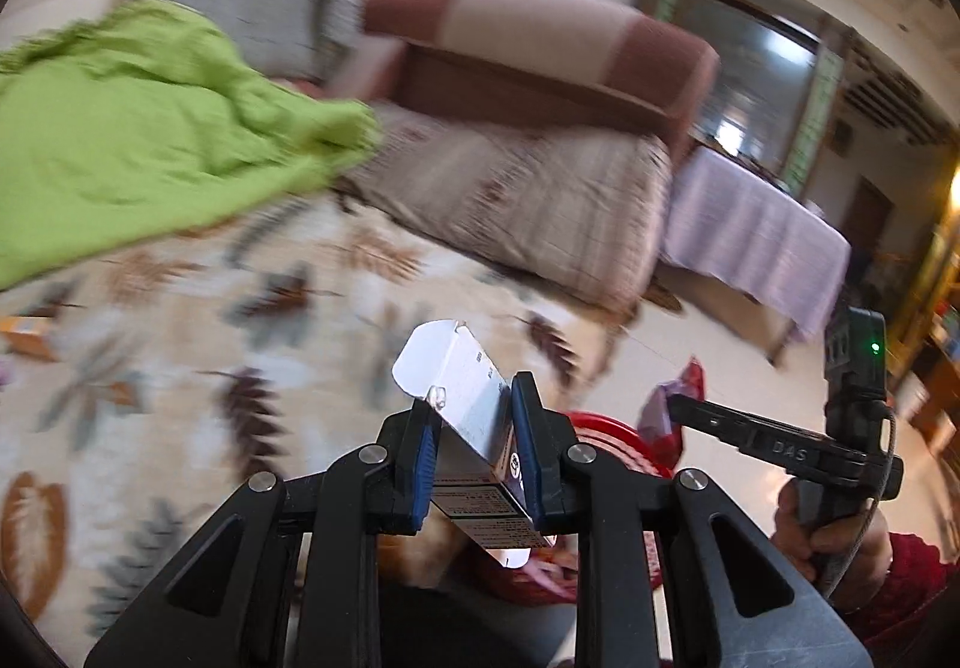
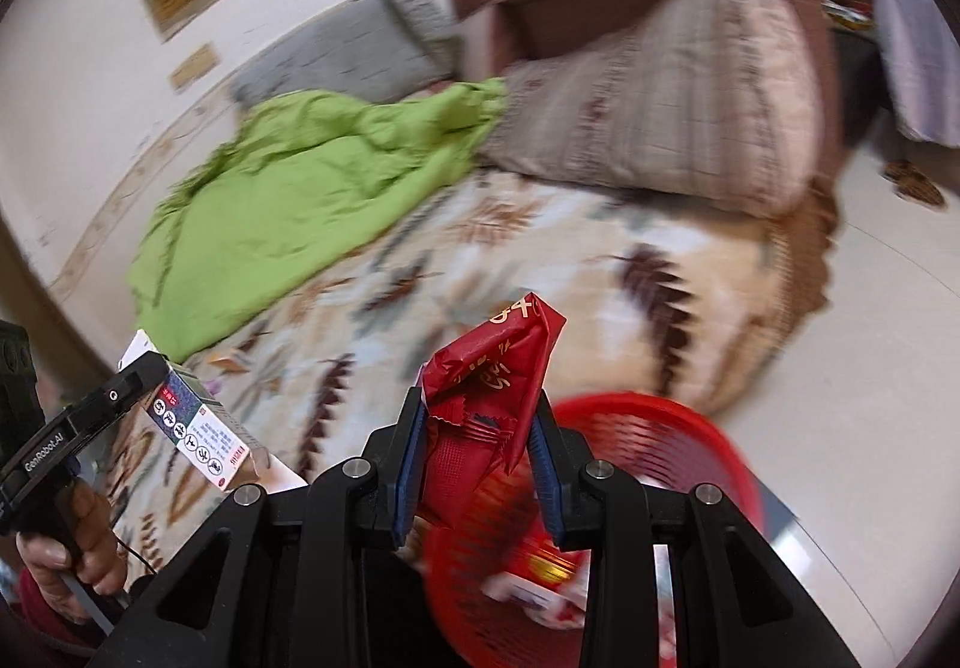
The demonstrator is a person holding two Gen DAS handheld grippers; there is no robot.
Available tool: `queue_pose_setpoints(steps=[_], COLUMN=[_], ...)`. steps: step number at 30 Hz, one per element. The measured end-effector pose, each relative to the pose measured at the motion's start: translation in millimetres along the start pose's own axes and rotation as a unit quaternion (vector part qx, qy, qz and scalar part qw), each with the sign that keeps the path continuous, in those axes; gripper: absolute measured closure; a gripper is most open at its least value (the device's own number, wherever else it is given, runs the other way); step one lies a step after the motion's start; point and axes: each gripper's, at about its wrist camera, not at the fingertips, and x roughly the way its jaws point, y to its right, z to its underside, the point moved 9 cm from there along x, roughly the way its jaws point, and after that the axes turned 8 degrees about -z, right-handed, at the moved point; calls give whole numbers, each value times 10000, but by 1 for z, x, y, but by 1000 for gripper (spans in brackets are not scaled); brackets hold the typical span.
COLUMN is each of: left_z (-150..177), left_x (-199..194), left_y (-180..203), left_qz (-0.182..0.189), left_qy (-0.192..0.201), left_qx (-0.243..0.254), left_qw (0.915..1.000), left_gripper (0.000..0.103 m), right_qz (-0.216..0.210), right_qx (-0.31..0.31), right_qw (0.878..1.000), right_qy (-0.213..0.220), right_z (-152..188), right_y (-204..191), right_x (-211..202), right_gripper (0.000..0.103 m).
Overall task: Collect trash
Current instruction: 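Carry the red wrapper and white box with both tools over the wastebasket, then open both tools to drop the wrapper and white box into the wastebasket, then move both open tools back over the orange box and purple paper ball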
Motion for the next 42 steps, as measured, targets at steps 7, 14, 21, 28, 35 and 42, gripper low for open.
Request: queue_pose_setpoints(steps=[7,14,21,28,35,42], left_z=[27,23,12,12,30,72], left_x=[45,35,20,-12,-56,-95], left_y=[51,29,-22,-102,-222,-359], left_qz=[450,239,-115,-883,-2060,-3185], left_qy=[-650,-583,-407,-153,43,74], left_qx=[213,43,-345,-737,-1513,-2756], left_qw=[9966,9980,9985,9933,9668,9070], left_gripper=[56,51,51,49,47,47], right_qz=[353,369,112,-510,-1203,-1682], right_qx=[431,470,334,80,-466,-1709], right_qw=[9983,9978,9991,9974,9862,9593], right_qy=[-185,-275,-257,-504,-1035,-1492], right_z=[17,24,15,15,23,32], right_y=[43,51,29,-28,-113,-229], right_x=[-8,0,9,43,104,179], right_gripper=[60,50,50,50,48,41])
